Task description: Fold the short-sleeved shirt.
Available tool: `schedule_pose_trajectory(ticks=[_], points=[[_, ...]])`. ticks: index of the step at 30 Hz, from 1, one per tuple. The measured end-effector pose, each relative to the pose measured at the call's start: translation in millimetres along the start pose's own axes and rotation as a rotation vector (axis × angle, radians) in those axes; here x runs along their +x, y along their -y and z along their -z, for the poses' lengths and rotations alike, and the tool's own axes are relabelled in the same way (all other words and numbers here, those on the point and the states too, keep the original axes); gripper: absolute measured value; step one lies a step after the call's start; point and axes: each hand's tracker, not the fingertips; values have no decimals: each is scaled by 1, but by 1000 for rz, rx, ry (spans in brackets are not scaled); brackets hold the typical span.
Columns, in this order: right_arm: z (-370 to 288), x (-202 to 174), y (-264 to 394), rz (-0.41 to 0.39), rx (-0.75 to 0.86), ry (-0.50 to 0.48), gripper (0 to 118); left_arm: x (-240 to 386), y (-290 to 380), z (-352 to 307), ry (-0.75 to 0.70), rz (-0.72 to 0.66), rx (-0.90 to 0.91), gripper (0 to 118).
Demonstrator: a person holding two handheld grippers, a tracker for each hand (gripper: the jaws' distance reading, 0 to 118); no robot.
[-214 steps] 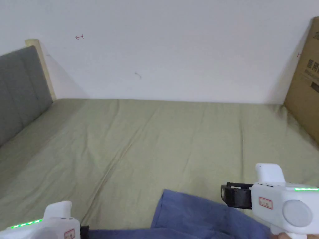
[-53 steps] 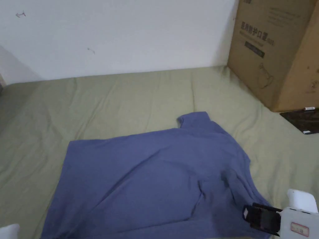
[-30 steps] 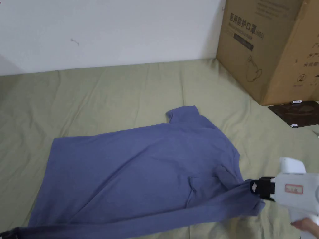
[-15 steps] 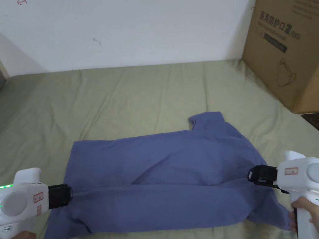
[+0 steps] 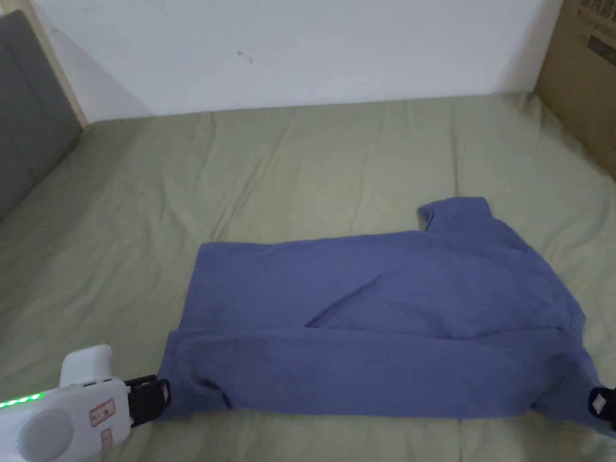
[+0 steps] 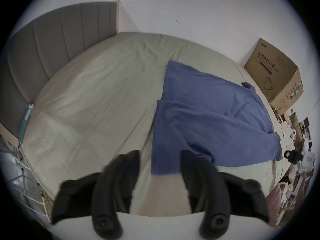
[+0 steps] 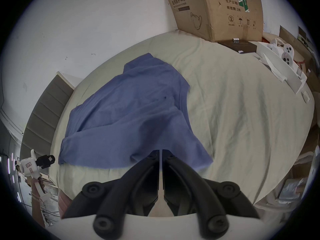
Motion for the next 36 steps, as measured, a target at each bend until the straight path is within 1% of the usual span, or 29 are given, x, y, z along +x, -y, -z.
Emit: schedule_pose_trajectory(ticks=[1,3,4,5,6,7,8,9,10,11,12,13,14,15,16,17,18,19,20,21,22,23,24,25,26,28,32,34,36], points=[[1,0,3,9,-16,9,4,-1,2,11,8,-18,-7,66],[3,3,7,26,-18,13,4,-2,5,32,-4,-15,-35,74],[4,4,10,44,-23,10,4,1,4,41,-10,-23,-74,75],[4,5,12,55,-28,8,4,0,8,50,-1,-21,-101,71],[5,7,13,64,-27,17,4,0,11,59,-37,-13,-116,52],[5,5,14,67,-33,44,4,0,11,59,-158,24,-117,37],[5,2,14,36,-30,78,4,8,3,48,-86,11,-96,29],[4,0,15,12,-17,94,6,6,-2,47,-72,-19,-109,19],[4,2,12,7,-9,84,14,3,-5,46,-59,-46,-98,9],[4,2,10,9,-11,74,32,2,-7,47,-63,-37,-100,6],[5,3,6,18,-8,52,68,9,-9,38,-55,-27,-115,6],[7,5,0,33,-9,32,96,10,-9,36,-57,1,-106,6],[10,6,-5,33,-10,28,113,12,-10,34,-58,26,-105,6],[12,6,-9,29,8,28,116,13,-10,32,-60,46,-104,6],[19,7,-15,20,41,46,116,17,-12,26,-61,57,-103,6],[30,8,-19,-7,10,114,115,18,-13,24,-60,54,-99,6],[40,12,-21,-16,-24,138,113,18,-14,24,-59,52,-96,6],[55,15,-21,-21,-88,132,105,17,-15,24,-56,51,-94,6],[66,16,-20,6,-133,108,77,24,-15,15,-55,48,-93,6],[74,16,-16,-8,-160,95,32,24,-15,14,-54,46,-92,6],[79,13,-12,-36,-175,117,30,25,-15,15,-52,47,-95,6],[72,6,-12,-67,-123,115,24,26,-15,14,-51,51,-98,6],[66,1,-14,-95,-116,125,14,26,-15,13,-56,62,-98,6],[63,-1,-18,-81,-129,82,14,28,-15,11,-58,75,-96,6],[60,-2,-19,-82,-131,97,14,29,-15,10,-61,84,-97,6],[55,-3,-23,-134,-138,116,14,31,-17,3,-57,102,-94,6],[28,7,-26,-120,-114,56,14,28,-15,-14,-50,133,-90,6],[16,9,-23,-114,-120,43,13,28,-10,-23,-67,153,-86,6],[6,9,-15,-139,-134,40,13,24,-2,-33,-73,157,-89,6]])
